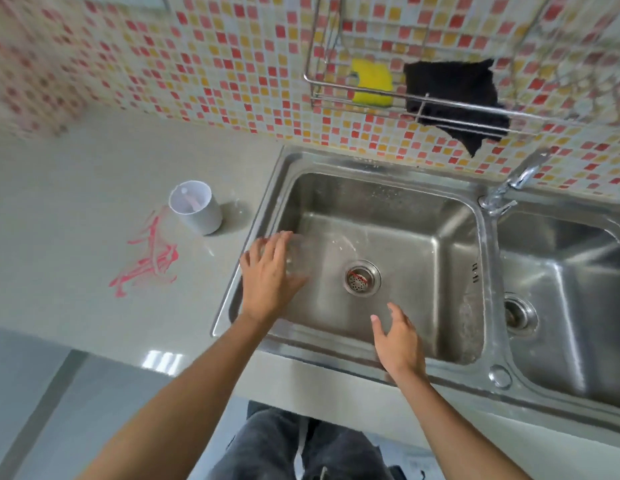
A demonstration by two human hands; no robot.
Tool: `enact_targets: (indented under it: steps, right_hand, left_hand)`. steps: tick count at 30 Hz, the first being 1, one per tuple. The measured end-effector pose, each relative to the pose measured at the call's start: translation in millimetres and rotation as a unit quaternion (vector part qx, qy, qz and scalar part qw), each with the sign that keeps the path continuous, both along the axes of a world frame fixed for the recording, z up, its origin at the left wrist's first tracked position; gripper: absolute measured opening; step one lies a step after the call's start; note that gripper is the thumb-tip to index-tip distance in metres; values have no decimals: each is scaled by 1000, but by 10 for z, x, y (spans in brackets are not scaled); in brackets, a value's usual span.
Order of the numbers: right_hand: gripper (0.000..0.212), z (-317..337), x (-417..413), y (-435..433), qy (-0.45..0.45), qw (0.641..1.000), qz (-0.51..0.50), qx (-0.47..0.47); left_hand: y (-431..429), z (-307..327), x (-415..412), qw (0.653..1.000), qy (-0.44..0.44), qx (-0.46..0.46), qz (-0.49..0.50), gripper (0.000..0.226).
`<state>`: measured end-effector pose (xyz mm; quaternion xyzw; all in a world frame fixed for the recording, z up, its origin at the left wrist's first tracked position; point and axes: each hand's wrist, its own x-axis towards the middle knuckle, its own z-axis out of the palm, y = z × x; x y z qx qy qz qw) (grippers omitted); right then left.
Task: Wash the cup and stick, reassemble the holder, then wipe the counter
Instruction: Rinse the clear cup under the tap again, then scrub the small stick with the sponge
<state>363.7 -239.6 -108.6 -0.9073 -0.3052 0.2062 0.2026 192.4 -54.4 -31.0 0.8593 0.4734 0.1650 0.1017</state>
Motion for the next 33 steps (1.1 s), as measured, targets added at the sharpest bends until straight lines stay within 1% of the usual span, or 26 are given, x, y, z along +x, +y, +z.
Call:
enact_targets:
  steps: [2,5,8,11,13,17,20,23,24,26,28,30,31,33]
  right_hand:
    - [44,8,-11,9,18,999,-17,41]
    - [37,55,-88,167,29,996,-3,90]
    - [38,138,-275,574,50,990,40,126]
    - [41,244,-564,1097,84,981,69,161]
    - [43,322,-765,1459,83,976,83,182]
    - [42,517,-1093,2100,101,967,107,208]
    - [43,589,-1261,2437,109,961,126,220]
    - [51,639,-1379,2671,111,958,138,224]
    - [56,668,-1412,2747,119,956,147,224]
    - [67,736,-1458,2895,139,950,169,221]
    - [80,831,-1476,3047,138,949,199,203]
    - [92,952,-1491,3185,120,946,253,164]
    - [96,1007,-1503,3244,113,941,284,142]
    - [99,1089,-1527,3347,101,932,333,100]
  left_hand:
    - [57,47,-219,995,-75,-33,58,80]
    - [204,88,-579,983,-119,-54,133,84]
    - [402,92,-929,965,-167,-79,185,84]
    - [566,47,-1207,964,-175,-100,174,84]
    - [669,11,-1336,965,-165,-123,165,84]
    - [879,-24,-1479,960,-178,-165,140,90]
    - [945,-78,-1580,963,-171,-176,107,95]
    - [954,-79,-1720,970,-160,-174,64,101]
    - [975,-49,-1760,970,-160,-173,59,100]
    - [1085,43,-1814,967,-183,-164,65,83]
    - [1317,126,-1819,973,-199,-98,59,58]
    - [1633,203,-1777,980,-191,-40,36,36]
    - [1787,251,-1741,985,-172,-29,19,31]
    - [2037,348,-1657,992,-112,-44,-39,31]
